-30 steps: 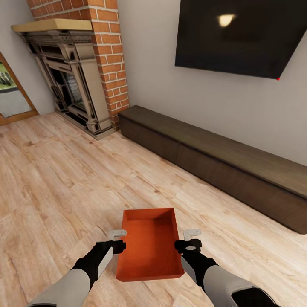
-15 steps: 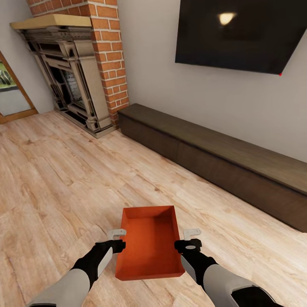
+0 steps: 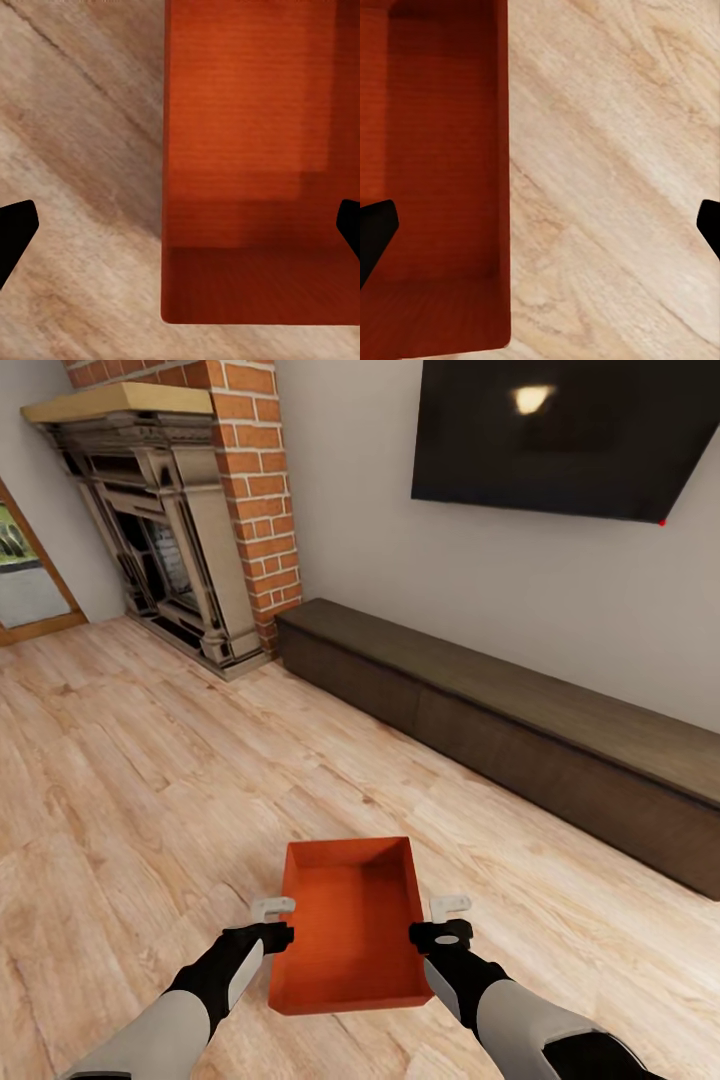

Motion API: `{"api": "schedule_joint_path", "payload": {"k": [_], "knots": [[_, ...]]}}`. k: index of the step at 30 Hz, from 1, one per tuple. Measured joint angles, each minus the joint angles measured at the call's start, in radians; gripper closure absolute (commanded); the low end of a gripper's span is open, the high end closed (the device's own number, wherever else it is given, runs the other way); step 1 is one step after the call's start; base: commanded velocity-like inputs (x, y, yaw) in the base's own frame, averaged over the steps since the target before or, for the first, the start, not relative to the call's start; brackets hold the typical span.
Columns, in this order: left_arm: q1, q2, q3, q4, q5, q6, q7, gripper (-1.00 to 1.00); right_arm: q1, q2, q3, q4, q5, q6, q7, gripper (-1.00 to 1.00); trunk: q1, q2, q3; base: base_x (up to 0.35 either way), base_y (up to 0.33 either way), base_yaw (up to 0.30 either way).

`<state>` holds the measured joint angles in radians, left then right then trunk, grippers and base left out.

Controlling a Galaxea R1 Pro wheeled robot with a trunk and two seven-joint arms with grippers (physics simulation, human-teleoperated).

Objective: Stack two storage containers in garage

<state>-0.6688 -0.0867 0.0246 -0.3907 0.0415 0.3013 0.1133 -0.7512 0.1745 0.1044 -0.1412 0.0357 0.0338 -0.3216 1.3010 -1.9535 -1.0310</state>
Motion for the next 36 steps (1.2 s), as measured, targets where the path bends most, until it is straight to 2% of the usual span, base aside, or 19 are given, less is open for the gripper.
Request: {"api": "schedule_joint_path", "payload": {"k": [16, 19, 23, 36], "knots": [[0.000, 0.001, 0.001, -0.002, 0.000, -0.002, 0.007, -1.00, 0.000, 0.000, 0.000, 0.000, 0.001, -0.001, 0.000, -1.00, 0.004, -0.007, -0.003, 0.000, 0.000, 0.000], [0.000, 0.002, 0.001, -0.001, 0.000, -0.033, 0.008, -1.00, 0.000, 0.000, 0.000, 0.000, 0.001, -0.001, 0.000, -1.00, 0.004, -0.007, -0.003, 0.000, 0.000, 0.000], [0.000, 0.002, 0.001, 0.000, 0.000, -0.041, 0.007, -1.00, 0.000, 0.000, 0.000, 0.000, 0.001, 0.000, 0.000, -1.00, 0.004, -0.007, -0.003, 0.014, 0.000, 0.000], [0.000, 0.011, 0.002, 0.001, 0.003, -0.041, 0.008, -1.00, 0.000, 0.000, 0.002, 0.000, 0.001, 0.004, 0.000, -1.00, 0.004, -0.007, -0.003, 0.106, 0.000, 0.000]]}}
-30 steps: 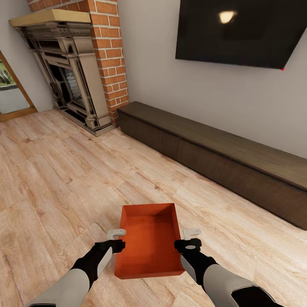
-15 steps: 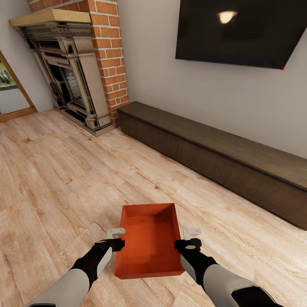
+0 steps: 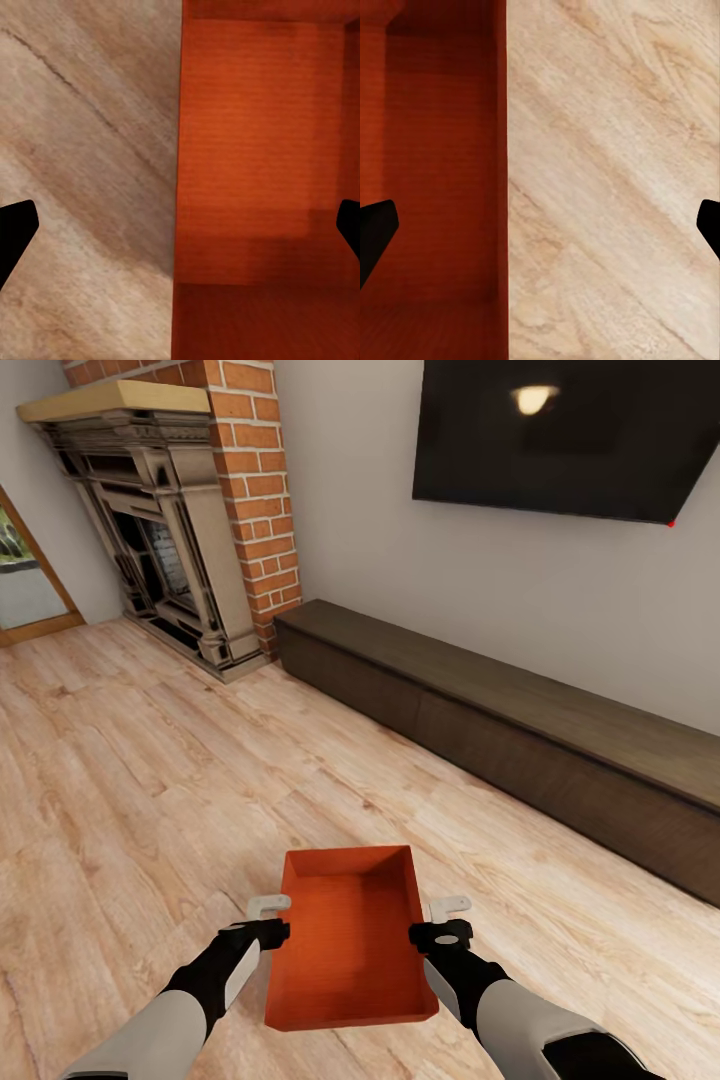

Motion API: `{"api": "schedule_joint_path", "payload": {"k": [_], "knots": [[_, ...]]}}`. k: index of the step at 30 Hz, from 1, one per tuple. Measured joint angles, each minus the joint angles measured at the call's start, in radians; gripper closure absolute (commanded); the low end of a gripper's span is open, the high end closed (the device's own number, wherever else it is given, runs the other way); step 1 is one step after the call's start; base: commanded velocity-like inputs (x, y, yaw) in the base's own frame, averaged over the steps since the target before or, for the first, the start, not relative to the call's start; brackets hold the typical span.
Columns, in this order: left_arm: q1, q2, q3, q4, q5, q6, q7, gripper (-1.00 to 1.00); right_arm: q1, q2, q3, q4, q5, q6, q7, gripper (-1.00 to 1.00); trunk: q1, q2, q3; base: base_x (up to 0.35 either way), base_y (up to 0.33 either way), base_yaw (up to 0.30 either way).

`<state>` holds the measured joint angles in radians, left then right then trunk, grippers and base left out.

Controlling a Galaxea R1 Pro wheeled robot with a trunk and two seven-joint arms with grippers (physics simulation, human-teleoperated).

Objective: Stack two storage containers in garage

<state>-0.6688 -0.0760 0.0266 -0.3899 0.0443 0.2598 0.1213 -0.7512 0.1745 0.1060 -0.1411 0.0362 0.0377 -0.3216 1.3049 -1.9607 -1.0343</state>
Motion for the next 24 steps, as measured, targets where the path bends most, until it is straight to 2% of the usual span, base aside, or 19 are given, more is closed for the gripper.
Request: {"api": "schedule_joint_path", "payload": {"k": [2, 10, 15, 24], "knots": [[0.000, 0.000, 0.000, 0.000, 0.000, 0.000, 0.000, -1.00, 0.000, 0.000, 0.000, 0.000, 0.000, 0.001, 0.000, -1.00, 0.000, 0.000, 0.000, 0.005, 0.000, 0.000], [0.000, -0.001, 0.000, 0.021, 0.007, 0.017, -0.008, -1.00, 0.000, 0.000, -0.004, 0.003, -0.008, 0.099, 0.000, -1.00, 0.000, 0.000, 0.000, 0.000, 0.000, 0.000], [0.000, 0.001, 0.000, 0.111, 0.006, -0.006, -0.015, -1.00, 0.000, 0.000, -0.007, 0.004, -0.011, 0.074, 0.000, -1.00, 0.000, 0.000, 0.000, 0.000, 0.000, 0.000], [0.000, 0.005, 0.000, 0.127, 0.004, -0.015, -0.014, -1.00, 0.001, 0.000, -0.012, 0.017, -0.015, 0.063, 0.000, -1.00, 0.000, 0.000, 0.000, 0.000, 0.000, 0.000]]}}
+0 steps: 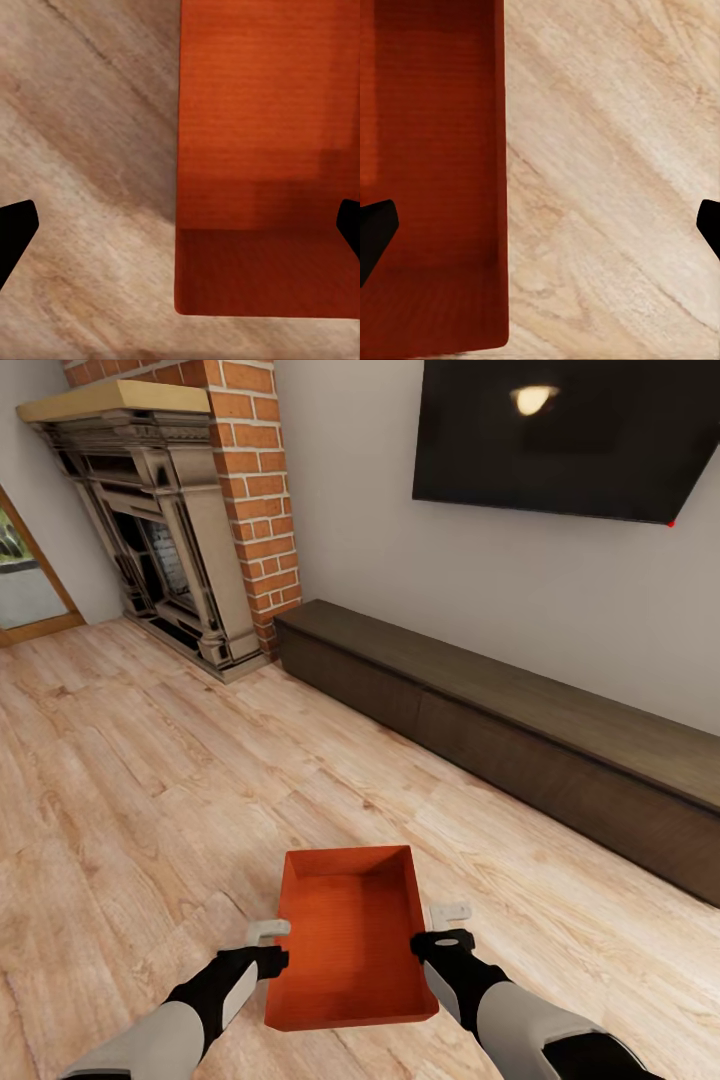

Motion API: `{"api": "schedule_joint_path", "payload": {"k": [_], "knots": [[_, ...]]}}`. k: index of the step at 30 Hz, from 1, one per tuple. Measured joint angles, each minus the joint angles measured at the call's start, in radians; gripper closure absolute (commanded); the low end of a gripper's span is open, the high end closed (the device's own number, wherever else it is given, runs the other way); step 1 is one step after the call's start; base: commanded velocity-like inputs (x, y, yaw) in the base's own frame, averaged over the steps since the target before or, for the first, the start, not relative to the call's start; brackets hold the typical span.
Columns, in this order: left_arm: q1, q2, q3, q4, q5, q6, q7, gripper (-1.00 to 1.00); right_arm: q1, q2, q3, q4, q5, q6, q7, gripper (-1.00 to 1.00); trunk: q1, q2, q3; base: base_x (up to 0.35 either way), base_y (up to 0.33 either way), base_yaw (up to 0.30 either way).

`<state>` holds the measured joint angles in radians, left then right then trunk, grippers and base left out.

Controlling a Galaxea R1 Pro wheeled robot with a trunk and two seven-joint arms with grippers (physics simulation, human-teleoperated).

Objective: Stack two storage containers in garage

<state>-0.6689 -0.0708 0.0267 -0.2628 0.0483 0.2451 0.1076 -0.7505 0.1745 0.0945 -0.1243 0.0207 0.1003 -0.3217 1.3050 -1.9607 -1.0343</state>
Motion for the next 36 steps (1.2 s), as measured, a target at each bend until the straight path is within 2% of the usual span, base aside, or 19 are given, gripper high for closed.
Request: {"api": "schedule_joint_path", "payload": {"k": [6, 9, 19, 36], "knots": [[0.000, 0.003, 0.000, 0.003, 0.004, 0.004, -0.001, -1.00, 0.001, 0.000, 0.000, 0.046, 0.000, -0.040, 0.007, -1.00, 0.000, 0.000, 0.000, 0.000, 0.000, 0.000], [0.000, 0.007, 0.000, 0.004, 0.004, 0.004, -0.001, -1.00, 0.001, 0.000, 0.000, 0.070, 0.000, -0.059, 0.033, -1.00, 0.000, 0.000, 0.000, 0.000, 0.000, 0.000], [0.000, 0.020, 0.001, 0.004, 0.003, -0.002, -0.001, -1.00, 0.000, 0.000, 0.001, 0.077, 0.001, -0.064, 0.041, -1.00, 0.000, 0.000, 0.000, 0.000, 0.000, 0.000], [0.000, 0.015, -0.001, -0.003, -0.002, -0.002, 0.008, -1.00, 0.000, 0.000, -0.002, 0.077, 0.000, -0.072, 0.041, -1.00, 0.000, 0.000, 0.000, 0.000, 0.000, 0.000]]}}
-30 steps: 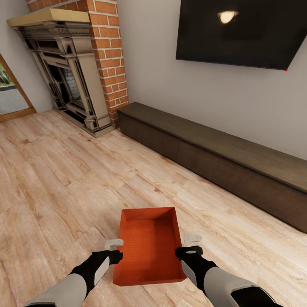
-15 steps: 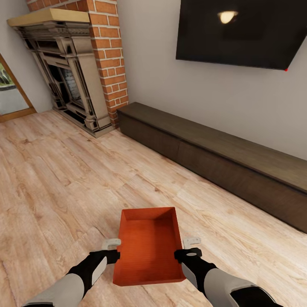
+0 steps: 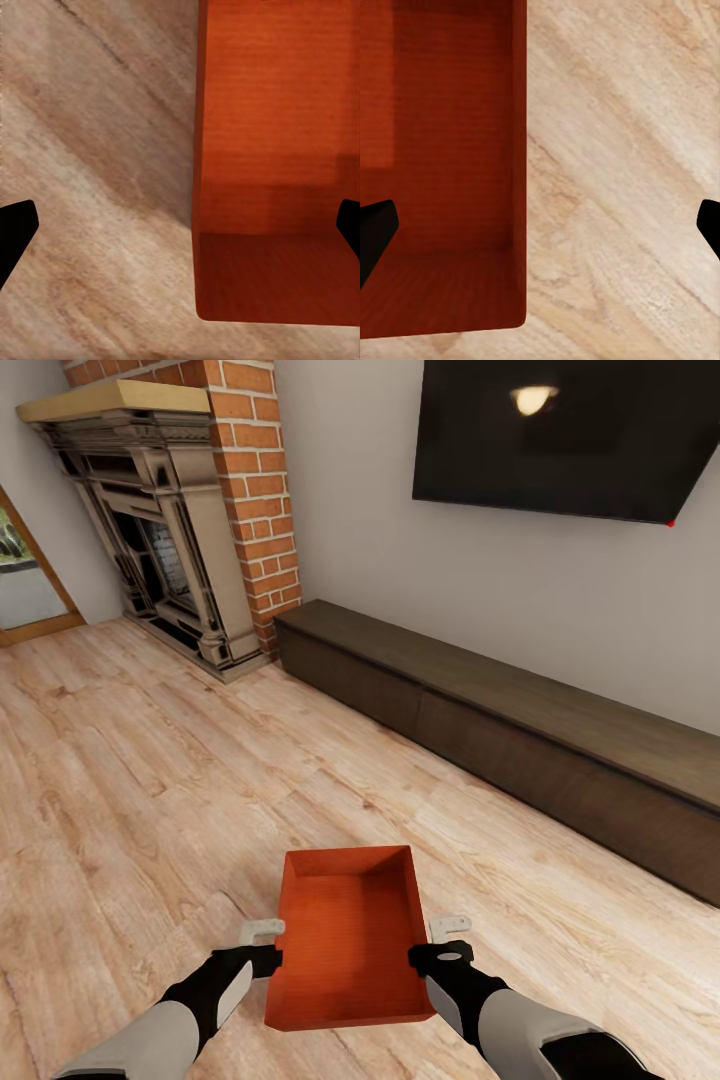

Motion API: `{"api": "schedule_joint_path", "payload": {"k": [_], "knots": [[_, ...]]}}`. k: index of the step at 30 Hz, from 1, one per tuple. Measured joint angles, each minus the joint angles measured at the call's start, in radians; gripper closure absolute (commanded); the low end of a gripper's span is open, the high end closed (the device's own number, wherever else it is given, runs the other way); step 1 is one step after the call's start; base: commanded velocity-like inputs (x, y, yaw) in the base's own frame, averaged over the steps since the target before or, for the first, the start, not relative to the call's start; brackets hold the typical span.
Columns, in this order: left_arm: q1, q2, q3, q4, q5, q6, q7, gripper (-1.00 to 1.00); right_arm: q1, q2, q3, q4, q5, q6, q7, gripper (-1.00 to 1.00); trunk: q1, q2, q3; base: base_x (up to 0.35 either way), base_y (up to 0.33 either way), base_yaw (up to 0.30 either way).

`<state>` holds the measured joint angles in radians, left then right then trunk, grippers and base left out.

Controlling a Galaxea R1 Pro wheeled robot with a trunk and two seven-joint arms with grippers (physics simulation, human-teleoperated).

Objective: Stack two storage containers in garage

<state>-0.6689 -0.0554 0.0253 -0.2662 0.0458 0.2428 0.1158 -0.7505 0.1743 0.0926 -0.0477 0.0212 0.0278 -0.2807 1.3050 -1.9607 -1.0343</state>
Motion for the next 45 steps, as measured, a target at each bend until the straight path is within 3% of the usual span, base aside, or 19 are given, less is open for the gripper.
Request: {"api": "schedule_joint_path", "payload": {"k": [27, 45], "knots": [[0.000, -0.005, 0.001, -0.001, 0.000, 0.001, -0.003, -1.00, 0.000, 0.000, 0.001, 0.000, 0.000, 0.000, 0.000, -1.00, 0.000, 0.000, 0.000, 0.000, 0.000, 0.000], [0.000, -0.004, 0.000, 0.000, 0.000, 0.005, -0.006, -1.00, 0.000, 0.000, 0.003, 0.000, 0.001, 0.000, 0.000, -1.00, 0.069, -0.126, -0.056, 0.000, 0.000, 0.000]]}}
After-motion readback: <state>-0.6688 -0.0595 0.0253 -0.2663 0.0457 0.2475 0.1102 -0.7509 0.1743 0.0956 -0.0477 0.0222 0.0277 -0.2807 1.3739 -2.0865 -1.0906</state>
